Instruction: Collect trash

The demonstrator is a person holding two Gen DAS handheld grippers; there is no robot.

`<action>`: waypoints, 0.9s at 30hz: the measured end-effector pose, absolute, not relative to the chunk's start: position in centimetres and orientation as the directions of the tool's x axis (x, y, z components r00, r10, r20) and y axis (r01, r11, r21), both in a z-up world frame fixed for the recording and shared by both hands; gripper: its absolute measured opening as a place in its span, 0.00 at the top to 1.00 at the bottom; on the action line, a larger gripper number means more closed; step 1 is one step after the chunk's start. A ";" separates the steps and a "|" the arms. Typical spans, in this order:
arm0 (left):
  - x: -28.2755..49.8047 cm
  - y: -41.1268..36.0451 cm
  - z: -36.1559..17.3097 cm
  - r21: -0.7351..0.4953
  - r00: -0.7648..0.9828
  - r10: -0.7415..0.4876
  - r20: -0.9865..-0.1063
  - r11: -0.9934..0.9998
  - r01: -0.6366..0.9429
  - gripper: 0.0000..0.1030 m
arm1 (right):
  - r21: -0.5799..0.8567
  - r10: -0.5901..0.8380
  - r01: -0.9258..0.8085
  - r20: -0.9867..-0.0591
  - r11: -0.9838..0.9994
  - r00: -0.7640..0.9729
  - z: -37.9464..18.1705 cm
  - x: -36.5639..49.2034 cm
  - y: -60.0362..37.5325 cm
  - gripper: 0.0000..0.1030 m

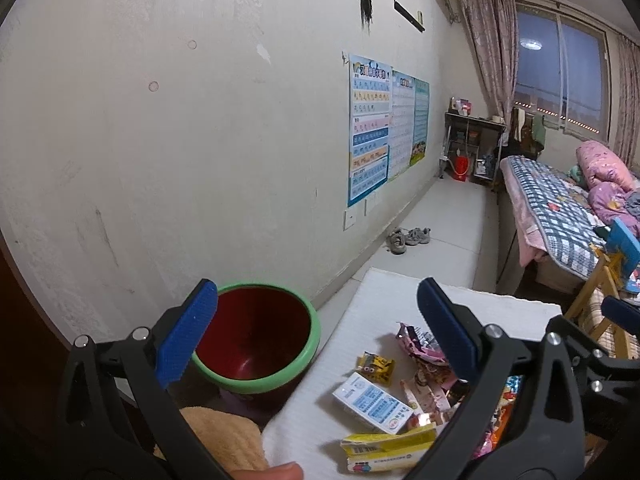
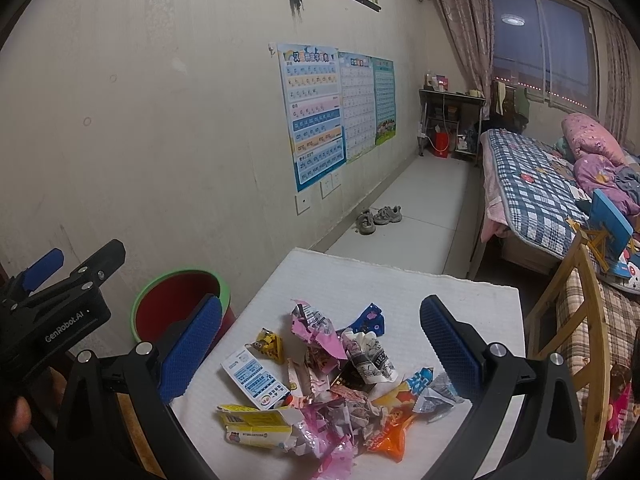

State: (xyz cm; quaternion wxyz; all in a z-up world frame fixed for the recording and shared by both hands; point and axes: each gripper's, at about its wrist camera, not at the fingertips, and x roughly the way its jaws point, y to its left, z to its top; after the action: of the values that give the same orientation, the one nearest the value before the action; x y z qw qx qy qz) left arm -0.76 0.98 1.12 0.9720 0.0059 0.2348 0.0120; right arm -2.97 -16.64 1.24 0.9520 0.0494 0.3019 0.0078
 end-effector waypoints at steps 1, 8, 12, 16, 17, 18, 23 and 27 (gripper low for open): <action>-0.8 1.1 1.1 0.006 0.890 0.014 -0.457 1.000 -0.013 0.05 | 0.099 0.045 0.015 -0.573 0.995 0.818 1.2 -3.0 -16.7 0.07; -0.7 1.2 0.6 0.052 0.887 0.038 -0.460 0.999 -0.015 0.05 | 0.103 0.053 0.008 -0.574 0.995 0.817 1.1 -2.9 -16.7 0.07; -0.2 1.2 -1.2 0.064 0.851 0.001 -0.525 0.997 0.039 0.05 | 0.134 0.080 -0.002 -0.582 0.991 0.809 -0.2 -2.7 -17.4 0.07; -0.2 1.3 -3.5 0.080 0.824 -0.027 -0.566 0.993 0.087 0.05 | 0.170 0.111 -0.005 -0.622 0.985 0.775 -2.9 -2.6 -18.2 0.07; -0.2 1.2 -4.6 0.102 0.810 -0.023 -0.586 0.990 0.102 0.05 | 0.175 0.114 -0.002 -0.634 0.985 0.765 -3.6 -2.6 -18.4 0.07; -0.1 1.1 -5.5 0.108 0.795 -0.033 -0.605 0.986 0.123 0.05 | 0.180 0.118 0.001 -0.648 0.984 0.752 -4.5 -2.6 -18.7 0.07; 0.9 1.3 -10.3 0.074 0.690 -0.061 -0.721 0.984 0.164 0.05 | 0.219 0.147 0.021 -0.717 0.975 0.681 -8.3 -2.7 -19.8 0.07; 3.8 1.2 -13.5 -0.003 0.611 -0.070 -0.789 0.994 0.111 0.05 | 0.215 0.139 0.039 -0.750 0.976 0.647 -10.1 -3.3 -20.4 0.10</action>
State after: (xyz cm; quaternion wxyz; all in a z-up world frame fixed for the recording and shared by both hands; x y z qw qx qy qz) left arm 3.78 1.22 -13.46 0.8971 0.0230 0.4384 -0.0504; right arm -3.29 -20.39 -10.09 0.9013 0.1063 0.4191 0.0278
